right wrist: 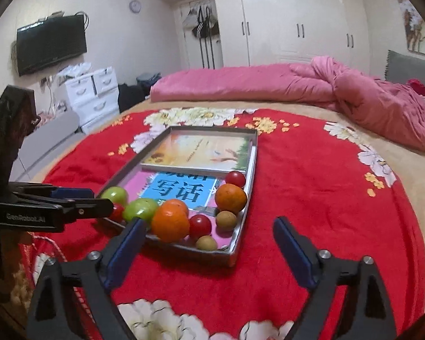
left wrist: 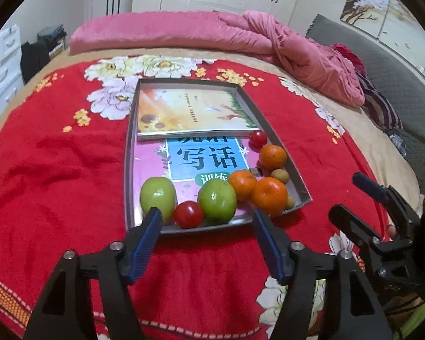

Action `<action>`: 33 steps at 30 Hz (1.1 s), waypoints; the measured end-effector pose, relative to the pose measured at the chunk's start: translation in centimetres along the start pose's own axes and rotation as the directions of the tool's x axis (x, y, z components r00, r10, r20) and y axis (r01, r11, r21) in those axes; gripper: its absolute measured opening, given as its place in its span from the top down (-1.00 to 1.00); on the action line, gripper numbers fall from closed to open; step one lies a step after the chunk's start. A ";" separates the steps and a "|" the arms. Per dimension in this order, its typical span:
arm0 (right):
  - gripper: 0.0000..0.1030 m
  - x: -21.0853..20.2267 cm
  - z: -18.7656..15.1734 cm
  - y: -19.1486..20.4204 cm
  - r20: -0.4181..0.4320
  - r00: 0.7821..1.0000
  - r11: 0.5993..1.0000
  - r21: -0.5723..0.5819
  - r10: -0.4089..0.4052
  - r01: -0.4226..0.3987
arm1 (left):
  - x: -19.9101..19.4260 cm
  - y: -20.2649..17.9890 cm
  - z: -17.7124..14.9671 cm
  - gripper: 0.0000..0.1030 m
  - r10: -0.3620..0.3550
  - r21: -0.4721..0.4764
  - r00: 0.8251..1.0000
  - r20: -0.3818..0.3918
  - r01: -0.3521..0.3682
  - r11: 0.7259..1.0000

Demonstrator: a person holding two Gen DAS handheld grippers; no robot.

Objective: Organize fruits

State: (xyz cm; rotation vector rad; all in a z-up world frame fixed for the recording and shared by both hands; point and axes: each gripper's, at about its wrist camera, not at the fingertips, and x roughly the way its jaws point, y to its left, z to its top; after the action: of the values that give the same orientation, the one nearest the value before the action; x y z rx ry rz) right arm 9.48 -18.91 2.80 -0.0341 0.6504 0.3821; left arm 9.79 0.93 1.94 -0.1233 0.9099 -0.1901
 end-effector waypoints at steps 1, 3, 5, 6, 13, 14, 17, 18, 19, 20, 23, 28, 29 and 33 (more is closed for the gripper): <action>-0.83 -0.6 0.0 0.3 0.006 1.000 1.000 0.002 -0.009 0.009 | -0.4 0.0 -0.2 -0.45 0.008 0.000 1.000 0.006 -0.008 1.000; -0.97 -1.8 -0.3 0.8 0.014 1.000 1.000 0.022 -0.018 0.017 | -1.5 0.1 -1.0 -0.50 0.026 -0.013 1.000 0.017 -0.026 1.000; -0.98 -2.4 -0.7 1.4 0.001 1.000 0.999 0.038 -0.014 0.014 | -2.1 0.2 -1.9 -0.53 0.048 -0.024 0.999 0.015 -0.047 0.999; -0.98 -2.6 -1.0 1.9 -0.014 1.000 0.999 0.044 -0.017 0.017 | -2.6 0.1 -2.7 -0.53 0.057 -0.022 0.998 0.016 -0.056 0.998; -0.98 -4.0 -3.0 4.1 -0.060 0.996 0.997 0.036 -0.059 0.062 | -4.0 -0.5 -6.6 -0.55 0.086 -0.055 0.996 -0.004 -0.086 0.995; -0.98 -4.4 -3.3 4.2 -0.061 0.996 0.997 0.040 -0.068 0.071 | -4.0 -0.5 -6.8 -0.55 0.086 -0.058 0.996 -0.006 -0.086 0.995; -0.98 -4.7 -3.9 4.5 -0.067 0.995 0.996 0.045 -0.074 0.077 | -3.8 -0.8 -7.2 -0.55 0.079 -0.053 0.997 -0.012 -0.079 0.995; -0.98 -4.6 -4.0 4.6 -0.074 0.995 0.996 0.045 -0.073 0.076 | -3.8 -0.8 -7.2 -0.55 0.080 -0.053 0.997 -0.013 -0.080 0.995; -0.98 -4.5 -4.1 4.5 -0.080 0.994 0.996 0.045 -0.076 0.080 | -3.8 -0.8 -7.2 -0.55 0.080 -0.055 0.997 -0.015 -0.080 0.995; -0.98 -4.5 -4.2 4.5 -0.084 0.993 0.996 0.044 -0.079 0.083 | -3.8 -0.8 -7.2 -0.55 0.078 -0.059 0.997 -0.015 -0.079 0.995; -0.98 -4.2 -4.6 4.3 -0.089 0.992 0.995 0.048 -0.084 0.088 | -3.8 -0.6 -7.3 -0.55 0.080 -0.068 0.997 -0.017 -0.081 0.994; -0.98 -3.8 -4.7 4.0 -0.095 0.992 0.995 0.054 -0.078 0.083 | -4.0 -0.5 -7.2 -0.55 0.077 -0.075 0.997 -0.010 -0.078 0.994; -0.98 -3.9 -4.8 4.0 -0.092 0.993 0.995 0.054 -0.078 0.083 | -4.0 -0.5 -7.1 -0.55 0.080 -0.074 0.997 -0.007 -0.080 0.994; -0.98 -4.0 -4.8 3.9 -0.084 0.993 0.995 0.055 -0.078 0.083 | -4.1 -0.5 -7.1 -0.55 0.075 -0.077 0.997 -0.006 -0.075 0.994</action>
State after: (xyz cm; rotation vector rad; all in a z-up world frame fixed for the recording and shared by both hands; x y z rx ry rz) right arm 2.36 -17.37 1.69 -0.0202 0.7383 0.2851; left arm 1.70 1.18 0.87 -0.1603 0.9233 -0.0849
